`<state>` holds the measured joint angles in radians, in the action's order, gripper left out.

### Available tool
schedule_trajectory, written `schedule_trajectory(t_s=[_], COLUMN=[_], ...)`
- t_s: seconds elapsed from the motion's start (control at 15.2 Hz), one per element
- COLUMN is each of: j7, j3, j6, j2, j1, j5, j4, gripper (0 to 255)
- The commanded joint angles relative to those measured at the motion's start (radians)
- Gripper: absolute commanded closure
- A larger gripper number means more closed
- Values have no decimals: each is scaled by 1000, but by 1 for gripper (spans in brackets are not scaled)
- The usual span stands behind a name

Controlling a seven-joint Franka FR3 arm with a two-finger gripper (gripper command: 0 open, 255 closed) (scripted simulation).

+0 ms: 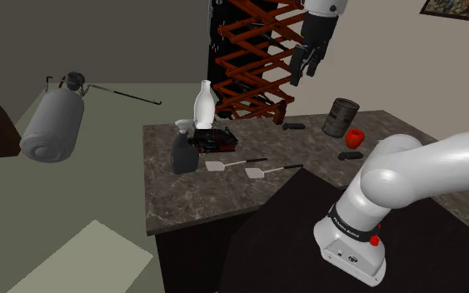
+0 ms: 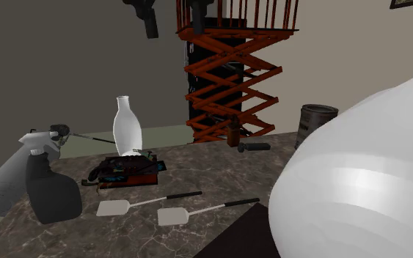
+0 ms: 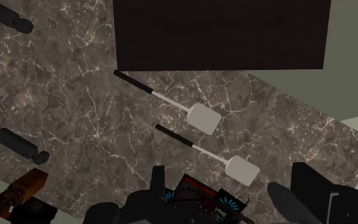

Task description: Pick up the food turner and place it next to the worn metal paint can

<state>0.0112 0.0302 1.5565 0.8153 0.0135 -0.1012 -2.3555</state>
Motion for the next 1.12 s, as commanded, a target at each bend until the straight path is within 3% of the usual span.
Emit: schedule_trajectory(t_s=[0.0, 0.59, 1.06], j7=[0, -317, -565], j3=[0, -158, -308], j6=[0, 262, 509], j2=[0, 38, -48], j1=[0, -61, -79], j5=[0, -100, -210], j4=[0, -303, -467], gripper=[0, 0, 0])
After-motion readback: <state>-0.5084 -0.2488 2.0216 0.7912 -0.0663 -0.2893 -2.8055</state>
